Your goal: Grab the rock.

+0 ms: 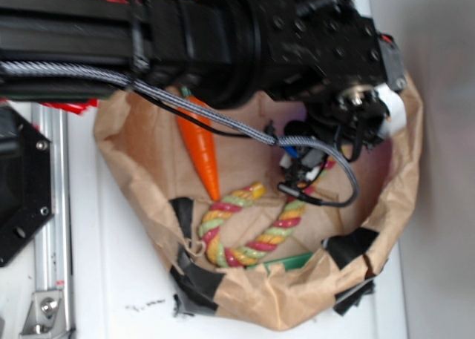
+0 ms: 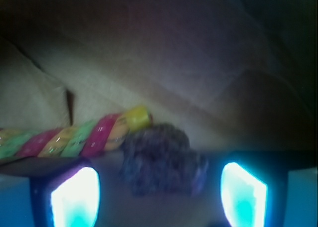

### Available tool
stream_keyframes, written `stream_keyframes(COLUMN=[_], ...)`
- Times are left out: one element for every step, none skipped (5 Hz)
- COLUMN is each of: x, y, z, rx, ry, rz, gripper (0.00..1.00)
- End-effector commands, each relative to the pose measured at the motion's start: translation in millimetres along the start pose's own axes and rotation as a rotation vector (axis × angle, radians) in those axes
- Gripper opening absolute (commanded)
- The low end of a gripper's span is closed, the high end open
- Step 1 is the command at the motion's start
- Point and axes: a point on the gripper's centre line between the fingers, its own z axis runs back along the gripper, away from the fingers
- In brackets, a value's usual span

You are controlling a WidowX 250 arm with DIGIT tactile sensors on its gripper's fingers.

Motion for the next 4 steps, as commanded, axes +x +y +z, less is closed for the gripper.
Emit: stream_keyframes(x=[15, 3, -6, -13], y=[0, -8, -15, -22], z=[-10, -25, -22, -7], rx=[0.002, -0.05, -0.054, -0.066], ry=[-0.037, 0.023, 0.025, 0.014], rz=[-0.038, -0.077, -0.083, -0.062], gripper=[1.0, 1.0, 0.1, 0.0])
